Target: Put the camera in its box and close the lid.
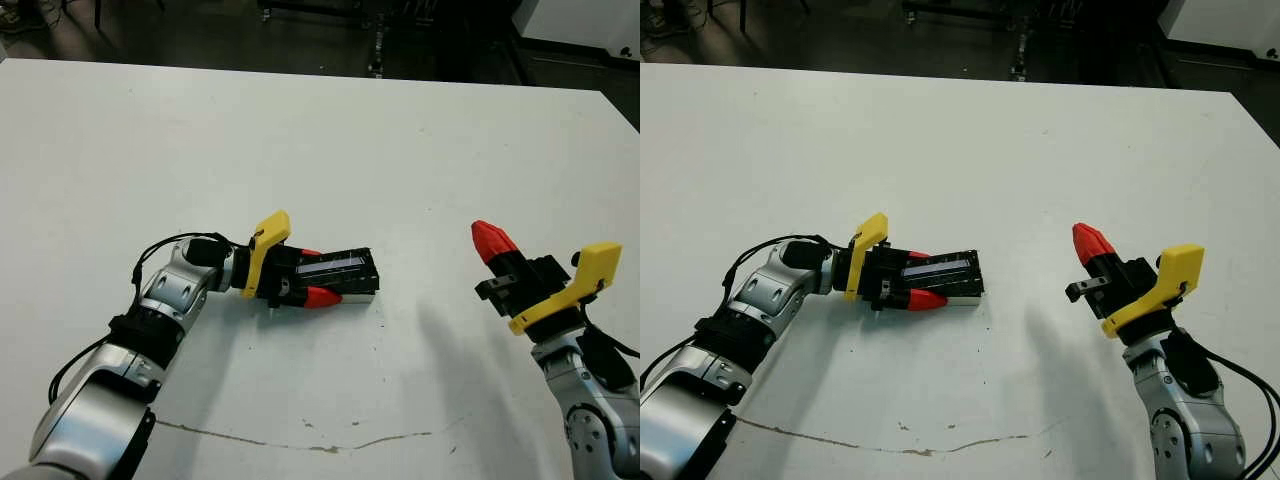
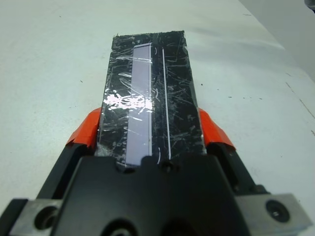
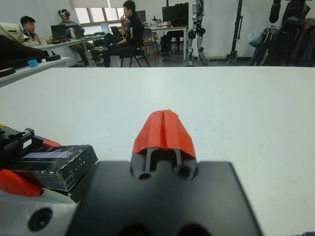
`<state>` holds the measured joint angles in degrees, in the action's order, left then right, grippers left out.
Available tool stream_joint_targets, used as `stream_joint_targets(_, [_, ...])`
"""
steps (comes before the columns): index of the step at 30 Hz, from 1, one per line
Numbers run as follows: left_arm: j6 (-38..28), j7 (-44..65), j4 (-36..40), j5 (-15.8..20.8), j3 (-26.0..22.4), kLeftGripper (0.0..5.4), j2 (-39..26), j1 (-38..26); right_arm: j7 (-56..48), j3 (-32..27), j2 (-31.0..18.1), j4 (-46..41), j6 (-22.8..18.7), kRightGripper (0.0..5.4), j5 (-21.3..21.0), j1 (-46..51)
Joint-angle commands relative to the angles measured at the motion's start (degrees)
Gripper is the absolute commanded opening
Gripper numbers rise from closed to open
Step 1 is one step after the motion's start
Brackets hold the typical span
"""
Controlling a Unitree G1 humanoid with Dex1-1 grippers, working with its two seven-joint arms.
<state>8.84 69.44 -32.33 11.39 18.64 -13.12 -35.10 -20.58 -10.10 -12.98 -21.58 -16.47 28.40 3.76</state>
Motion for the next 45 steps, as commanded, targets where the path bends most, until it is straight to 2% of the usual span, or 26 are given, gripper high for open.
stream_joint_targets(1, [1.9,-1.7,-2.3,-1.8,2.0,3.17,3.8,1.7,0.4,-0.3,-0.8,-0.2,-0.9,0.0,-0.2,0.6])
stream_joint_targets(14, [0.7,-2.7,-0.8,-3.7,2.8,3.17,3.7,1.8,0.4,-0.3,-0.7,-0.2,-0.9,0.0,-0.2,0.7])
stream_joint_targets(19, [-6.6,-4.9,1.3,-8.5,4.3,3.88,2.4,2.1,0.6,-0.4,-0.8,-0.4,-1.4,0.0,0.0,0.6])
stream_joint_targets(31, [-8.9,-3.4,-0.9,-8.4,4.7,5.4,2.0,1.4,0.4,-0.2,-1.0,-0.6,-1.0,0.0,-0.5,0.3])
stream_joint_targets(40, [-8.9,-3.8,-2.7,-9.9,5.8,5.4,1.8,0.0,0.0,-0.3,-1.0,-0.4,-0.6,0.0,-0.5,0.3])
stream_joint_targets(45, [-8.1,-1.5,-4.4,-8.6,5.5,5.4,2.0,-1.2,0.6,-0.4,-0.9,-0.8,-1.4,0.0,-0.3,0.4])
